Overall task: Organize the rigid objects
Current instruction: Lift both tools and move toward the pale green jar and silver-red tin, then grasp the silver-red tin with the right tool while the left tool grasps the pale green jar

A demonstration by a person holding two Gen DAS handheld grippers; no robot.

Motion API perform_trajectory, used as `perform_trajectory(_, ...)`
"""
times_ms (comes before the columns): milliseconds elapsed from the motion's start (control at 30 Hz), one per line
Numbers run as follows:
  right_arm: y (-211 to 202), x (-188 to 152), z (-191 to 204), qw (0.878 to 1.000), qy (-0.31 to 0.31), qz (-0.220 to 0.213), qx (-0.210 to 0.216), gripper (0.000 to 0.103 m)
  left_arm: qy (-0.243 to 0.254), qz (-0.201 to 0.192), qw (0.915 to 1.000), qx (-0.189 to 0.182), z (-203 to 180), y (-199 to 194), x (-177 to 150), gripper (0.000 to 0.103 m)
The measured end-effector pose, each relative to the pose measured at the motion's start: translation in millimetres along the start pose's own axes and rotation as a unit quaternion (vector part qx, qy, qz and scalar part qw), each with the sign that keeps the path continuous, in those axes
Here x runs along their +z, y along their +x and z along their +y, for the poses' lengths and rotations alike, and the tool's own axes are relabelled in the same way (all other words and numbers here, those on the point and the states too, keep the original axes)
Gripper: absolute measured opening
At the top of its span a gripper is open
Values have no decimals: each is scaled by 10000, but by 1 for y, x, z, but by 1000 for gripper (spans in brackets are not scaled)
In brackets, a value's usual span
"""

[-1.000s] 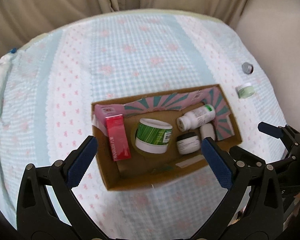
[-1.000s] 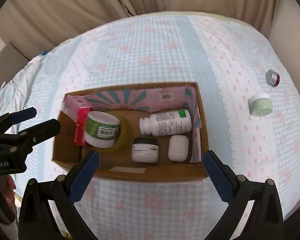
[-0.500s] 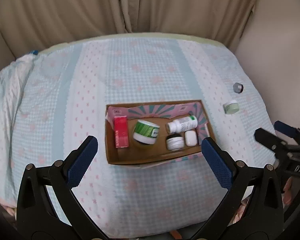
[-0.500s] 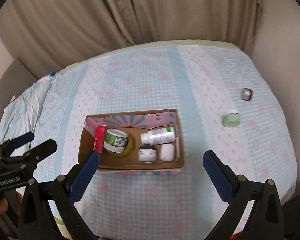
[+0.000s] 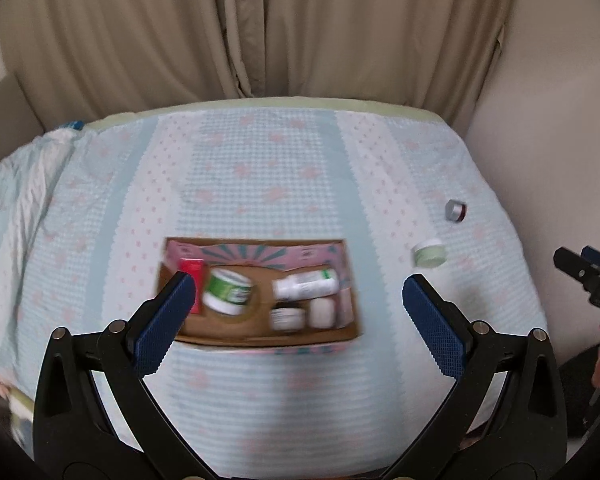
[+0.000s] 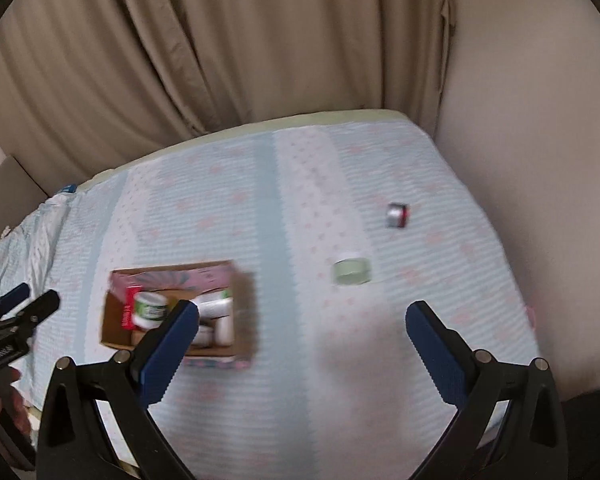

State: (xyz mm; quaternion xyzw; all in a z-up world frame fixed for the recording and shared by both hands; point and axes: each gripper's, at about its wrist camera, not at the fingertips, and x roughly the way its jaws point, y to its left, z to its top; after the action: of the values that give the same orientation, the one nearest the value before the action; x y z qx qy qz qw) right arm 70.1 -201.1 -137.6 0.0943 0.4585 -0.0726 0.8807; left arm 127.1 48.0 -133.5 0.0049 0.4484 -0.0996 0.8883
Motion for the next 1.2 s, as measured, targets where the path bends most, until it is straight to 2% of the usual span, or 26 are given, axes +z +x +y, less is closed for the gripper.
perform_trajectory(133, 8, 26, -59, 10000, -31, 22, 70, 103, -163, -50, 9998, -80, -60, 14, 11, 103)
perform_trajectory(267, 24, 59, -113, 10000, 11, 59, 36, 103, -177, 185, 9995, -210, -114, 45, 21, 103)
perform_trajectory(400, 50, 89, -154, 9994, 242, 251, -9, 103, -108, 596, 9975, -355, -160, 94, 25, 103)
perform_trajectory(500, 78, 104, -176, 9982, 390, 461, -71, 103, -221, 1010, 9922, -697, -183, 143, 20, 103)
perform_trajectory(600, 109, 113, -190, 9967, 479, 650, -100, 103, -249, 1374, 9861, -895, -202, 189, 12, 103)
perform_trajectory(700, 144, 119, -197, 9948, 466, 887, -162, 103, -273, 1578, 9825, -954, -217, 229, 6, 103)
perform_trajectory(1000, 256, 130, -209, 9859, 558, 1567, -160, 102, -152, 2140, 9723, -927, -254, 339, -4, 103)
perform_trajectory(1100, 295, 130, -211, 9811, 563, 1837, -232, 91, -102, 2338, 9683, -875, -262, 370, -12, 102)
perform_trajectory(1200, 331, 128, -213, 9750, 651, 2112, -214, 86, -76, 2519, 9644, -805, -266, 393, -20, 99)
